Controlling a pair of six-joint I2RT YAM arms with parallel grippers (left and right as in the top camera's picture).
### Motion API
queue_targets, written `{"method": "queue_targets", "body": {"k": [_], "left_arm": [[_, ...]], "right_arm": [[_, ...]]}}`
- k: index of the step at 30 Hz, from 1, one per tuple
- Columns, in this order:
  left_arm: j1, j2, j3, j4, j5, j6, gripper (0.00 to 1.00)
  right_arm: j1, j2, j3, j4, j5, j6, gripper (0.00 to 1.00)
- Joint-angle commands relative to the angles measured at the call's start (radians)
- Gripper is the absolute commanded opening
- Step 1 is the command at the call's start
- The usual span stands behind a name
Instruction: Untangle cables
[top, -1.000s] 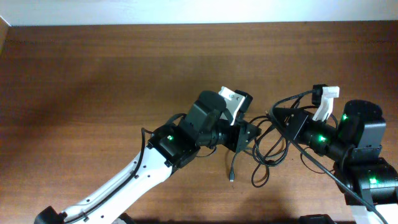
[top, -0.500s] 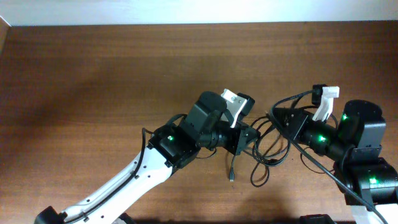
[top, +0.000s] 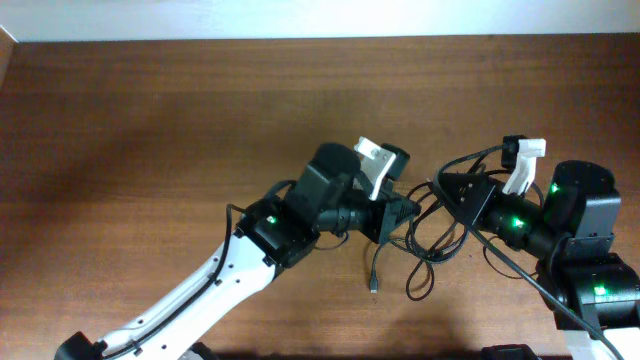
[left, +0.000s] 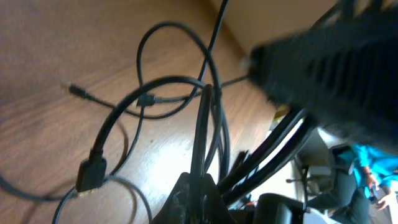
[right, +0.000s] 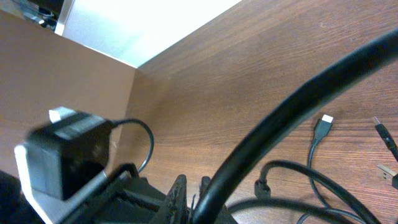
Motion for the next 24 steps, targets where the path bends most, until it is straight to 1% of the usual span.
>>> {"method": "queue_targets", "body": {"k": [1, 2, 5, 8, 13, 20, 23, 24], "left_arm": [[0.055, -0.014, 0.021, 0.088, 0.135, -0.052, 0.00], [0.077, -0.014, 0.021, 0.125, 0.184, -0.088, 0.00], [0.116, -0.014, 0.021, 0.161, 0.251, -0.130, 0.00], [0.145, -0.014, 0.021, 0.182, 0.295, -0.131, 0.00], [0.216, -0.026, 0.021, 0.181, 0.328, -0.144, 0.00], [0.315, -0.027, 0.021, 0.164, 0.327, -0.143, 0.00], [0.327, -0.027, 0.021, 0.114, 0.321, -0.099, 0.00], [0.327, -0.027, 0.021, 0.090, 0.311, -0.081, 0.04]], "right_arm": [[0.005, -0.002, -0.002, 0.003, -0.006, -0.019, 0.04], [0.005, -0.002, -0.002, 0.003, -0.006, -0.019, 0.04], [0.005, -0.002, -0.002, 0.003, -0.006, -0.019, 0.04], [0.005, -0.002, -0.002, 0.002, -0.006, -0.024, 0.04], [0.005, -0.002, -0.002, -0.002, -0.006, -0.027, 0.04], [0.005, -0.002, -0.002, -0.005, -0.005, -0.034, 0.04], [0.005, -0.002, -0.002, -0.005, -0.005, -0.034, 0.04], [0.005, -0.002, -0.002, -0.005, -0.005, -0.034, 0.04]]}}
